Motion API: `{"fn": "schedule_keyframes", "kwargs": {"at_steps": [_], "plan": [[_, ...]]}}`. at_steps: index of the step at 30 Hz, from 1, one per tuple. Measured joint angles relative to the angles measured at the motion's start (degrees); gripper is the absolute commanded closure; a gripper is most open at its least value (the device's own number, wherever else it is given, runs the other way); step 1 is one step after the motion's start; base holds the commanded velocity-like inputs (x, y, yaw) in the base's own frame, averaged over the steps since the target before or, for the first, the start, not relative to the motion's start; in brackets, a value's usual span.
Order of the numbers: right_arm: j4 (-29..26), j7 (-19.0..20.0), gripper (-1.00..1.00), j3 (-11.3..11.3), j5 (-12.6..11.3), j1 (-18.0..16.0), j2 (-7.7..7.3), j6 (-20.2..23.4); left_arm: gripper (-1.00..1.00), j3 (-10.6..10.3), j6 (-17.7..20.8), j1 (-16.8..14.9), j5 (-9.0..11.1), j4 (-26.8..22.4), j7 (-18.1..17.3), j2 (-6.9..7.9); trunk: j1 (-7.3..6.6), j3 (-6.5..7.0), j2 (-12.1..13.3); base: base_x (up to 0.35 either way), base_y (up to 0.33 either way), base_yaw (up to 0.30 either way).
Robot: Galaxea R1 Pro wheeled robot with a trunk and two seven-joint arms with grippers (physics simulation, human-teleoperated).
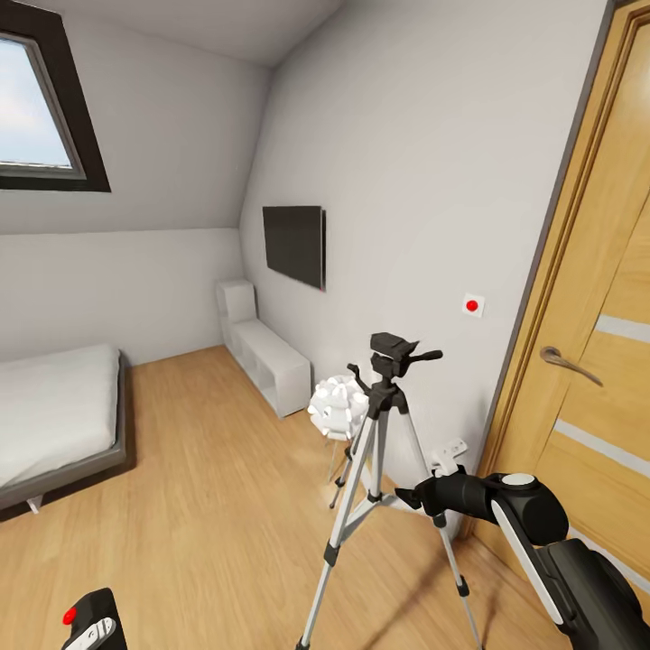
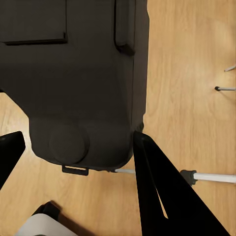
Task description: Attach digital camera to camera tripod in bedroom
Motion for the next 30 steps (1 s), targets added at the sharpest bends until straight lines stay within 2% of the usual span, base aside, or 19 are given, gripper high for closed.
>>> {"fn": "schedule_keyframes", "kwargs": {"at_steps": [7,17,30], "plan": [[-0.01,-0.01,-1.0,-0.01,0.0,0.0,-0.03,0.02,1.0,-0.01,-0.02,0.0,0.0,0.02,0.02,0.03,0.0,0.02,0.0,0.002,-0.157,0.062],[-0.01,-0.01,-1.0,-0.02,-0.02,0.0,-0.03,0.01,1.0,-0.01,0.01,0.0,-0.1,0.01,0.04,0.0,0.0,0.21,-0.01,0.024,-0.272,0.219],[0.0,-0.03,-1.0,0.0,0.02,0.0,-0.02,0.0,1.0,0.0,0.01,0.0,-0.03,0.0,0.01,0.01,0.0,0.52,0.0,0.009,-0.048,0.256]]}}
